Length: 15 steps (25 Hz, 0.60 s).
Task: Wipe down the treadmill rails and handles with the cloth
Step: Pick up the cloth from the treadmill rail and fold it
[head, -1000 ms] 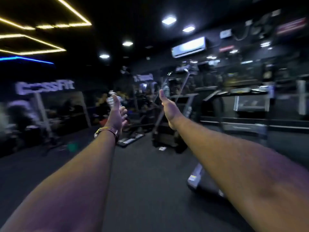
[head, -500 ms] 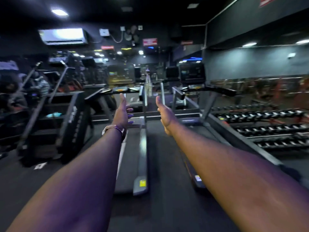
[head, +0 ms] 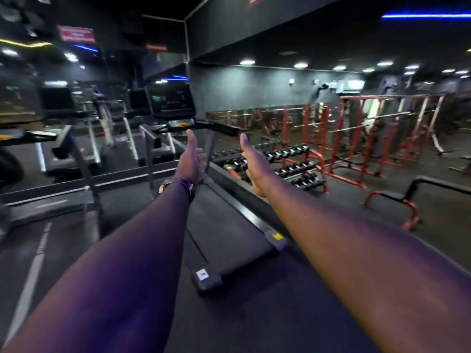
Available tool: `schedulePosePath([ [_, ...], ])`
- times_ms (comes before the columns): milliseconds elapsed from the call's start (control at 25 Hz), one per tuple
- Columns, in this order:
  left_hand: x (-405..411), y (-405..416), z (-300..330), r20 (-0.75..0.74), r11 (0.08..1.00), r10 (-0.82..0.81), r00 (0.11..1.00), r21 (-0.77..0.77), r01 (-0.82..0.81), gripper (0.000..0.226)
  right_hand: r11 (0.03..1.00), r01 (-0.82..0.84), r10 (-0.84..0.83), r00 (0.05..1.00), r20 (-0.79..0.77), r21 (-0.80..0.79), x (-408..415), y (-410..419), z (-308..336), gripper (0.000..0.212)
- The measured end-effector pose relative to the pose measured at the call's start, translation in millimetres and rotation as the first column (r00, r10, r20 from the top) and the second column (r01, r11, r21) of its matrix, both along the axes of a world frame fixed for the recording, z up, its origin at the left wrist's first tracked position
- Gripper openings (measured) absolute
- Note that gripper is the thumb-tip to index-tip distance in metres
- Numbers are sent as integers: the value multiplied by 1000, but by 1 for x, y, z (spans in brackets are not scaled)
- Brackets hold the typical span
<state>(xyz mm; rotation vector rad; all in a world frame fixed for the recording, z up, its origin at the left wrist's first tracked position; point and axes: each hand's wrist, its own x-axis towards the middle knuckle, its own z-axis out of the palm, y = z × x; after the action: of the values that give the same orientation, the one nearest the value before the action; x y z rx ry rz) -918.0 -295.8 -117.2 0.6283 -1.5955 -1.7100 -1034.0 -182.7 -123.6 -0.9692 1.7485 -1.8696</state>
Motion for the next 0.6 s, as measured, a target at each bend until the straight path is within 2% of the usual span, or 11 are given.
schedulePosePath([
  [80, -50, -13, -9, 18, 998, -66, 998, 25, 65, 96, 998, 57, -57, 998, 5, 11, -45, -5, -7, 74],
  [280, -193, -59, -37, 41, 981, -190, 981, 48, 188, 99, 977, 210, -210, 978, -3, 35, -174, -38, -33, 80],
  [440, -300, -93, -65, 93, 954, -299, 950, 67, 294, 98, 933, 350, -354, 935, 37, 79, -268, -64, -64, 76],
  [600, -402, -111, -101, 219, 917, -399, 890, 61, 395, 81, 836, 504, -532, 841, 96, 217, -351, -65, -111, 74],
])
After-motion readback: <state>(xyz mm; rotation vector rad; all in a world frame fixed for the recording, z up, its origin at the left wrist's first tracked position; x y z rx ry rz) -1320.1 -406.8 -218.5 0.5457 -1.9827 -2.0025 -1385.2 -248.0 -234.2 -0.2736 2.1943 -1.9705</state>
